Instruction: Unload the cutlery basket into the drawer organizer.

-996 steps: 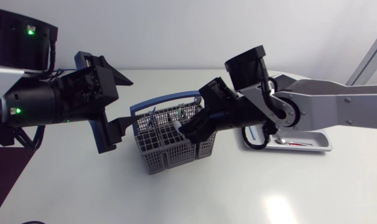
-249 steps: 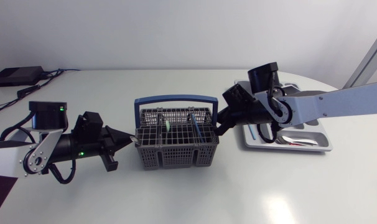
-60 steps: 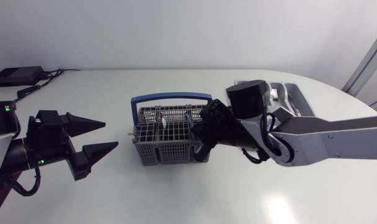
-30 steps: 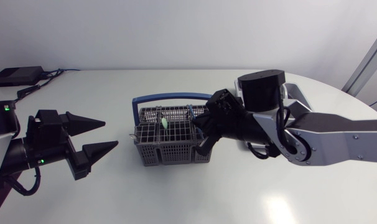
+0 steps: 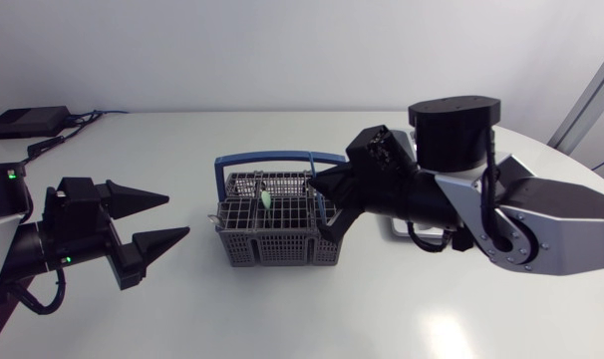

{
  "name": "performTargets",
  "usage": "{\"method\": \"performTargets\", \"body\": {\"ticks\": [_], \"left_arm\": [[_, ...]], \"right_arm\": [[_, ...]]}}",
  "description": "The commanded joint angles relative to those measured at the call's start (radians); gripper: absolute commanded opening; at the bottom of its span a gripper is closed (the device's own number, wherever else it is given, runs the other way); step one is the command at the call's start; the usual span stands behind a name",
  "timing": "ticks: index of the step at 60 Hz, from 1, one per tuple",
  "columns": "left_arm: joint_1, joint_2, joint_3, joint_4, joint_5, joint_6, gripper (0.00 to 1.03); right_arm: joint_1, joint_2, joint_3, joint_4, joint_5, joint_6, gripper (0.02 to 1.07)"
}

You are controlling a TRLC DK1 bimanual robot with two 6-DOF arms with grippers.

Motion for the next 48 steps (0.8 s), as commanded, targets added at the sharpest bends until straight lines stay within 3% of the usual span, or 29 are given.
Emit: {"method": "performTargets", "body": {"ticks": [1,20,30,48], "left_arm": [[0.003,0.005,-0.027,0.011,0.002,0.025,0.99],[-0.002,0.006,-0.024,0.017,0.002,0.023,0.99],[-0.005,0.006,-0.018,0.017,-0.002,0.023,0.99],[-0.019,0.017,0.021,-0.014,-0.036,0.135,0.98]], "right_arm": [[0.007,-0.053,-0.015,0.006,-0.014,0.045,0.08],[-0.007,-0.245,-0.009,-0.075,-0.041,0.119,0.08],[-0.044,-0.365,0.014,-0.196,-0.061,0.148,0.08],[-0.409,-0.365,0.129,-0.448,-0.215,0.153,0.08]]}}
